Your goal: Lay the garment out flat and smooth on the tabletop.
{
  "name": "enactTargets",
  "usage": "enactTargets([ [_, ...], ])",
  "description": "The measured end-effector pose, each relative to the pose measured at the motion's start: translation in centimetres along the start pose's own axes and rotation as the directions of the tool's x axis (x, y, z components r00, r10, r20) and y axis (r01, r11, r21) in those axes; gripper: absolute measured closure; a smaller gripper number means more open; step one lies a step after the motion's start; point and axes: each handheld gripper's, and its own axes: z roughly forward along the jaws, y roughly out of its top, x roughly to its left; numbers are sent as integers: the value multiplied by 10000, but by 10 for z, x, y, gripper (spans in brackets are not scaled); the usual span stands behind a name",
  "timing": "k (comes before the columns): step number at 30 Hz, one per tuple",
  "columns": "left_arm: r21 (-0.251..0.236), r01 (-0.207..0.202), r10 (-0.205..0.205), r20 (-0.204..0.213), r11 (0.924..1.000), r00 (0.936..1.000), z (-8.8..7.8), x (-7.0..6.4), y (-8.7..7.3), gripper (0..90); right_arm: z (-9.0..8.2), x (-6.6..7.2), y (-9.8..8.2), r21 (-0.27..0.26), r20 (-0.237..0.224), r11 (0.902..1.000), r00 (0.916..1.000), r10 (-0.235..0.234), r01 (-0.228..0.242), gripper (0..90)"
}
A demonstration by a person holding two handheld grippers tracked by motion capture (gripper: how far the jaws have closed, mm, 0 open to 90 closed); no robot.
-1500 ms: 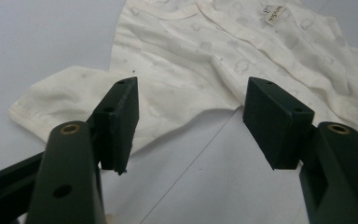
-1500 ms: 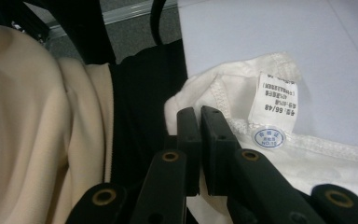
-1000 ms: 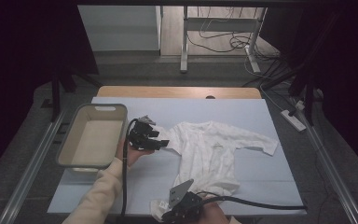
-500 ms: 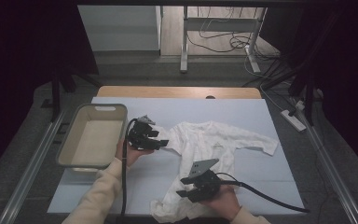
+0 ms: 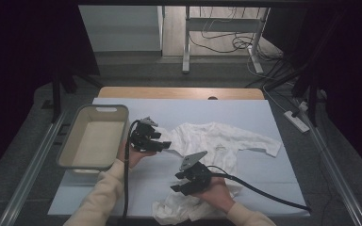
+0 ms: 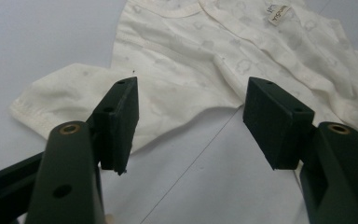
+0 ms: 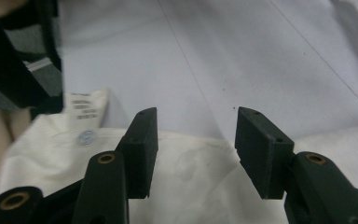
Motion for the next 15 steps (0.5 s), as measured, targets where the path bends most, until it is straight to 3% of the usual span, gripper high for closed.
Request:
enactTargets([
  [4,-20,9,-9,-10,10000,10000,0,0,0,364,10,-3,-1,389,61,9992,10000,30,-33,479],
  [9,-30,2,-2,-13,10000,10000,-1,0,0,364,14,2,-3,784,416,9960,9981,-461,427,502],
  [12,-10,-11,11,-2,10000,10000,0,0,0,364,16,6,-3,865,723,9923,9929,-950,886,607],
  [15,11,-7,7,13,10000,10000,1,-1,0,364,17,9,-3,858,599,9897,9910,-1196,1142,730],
])
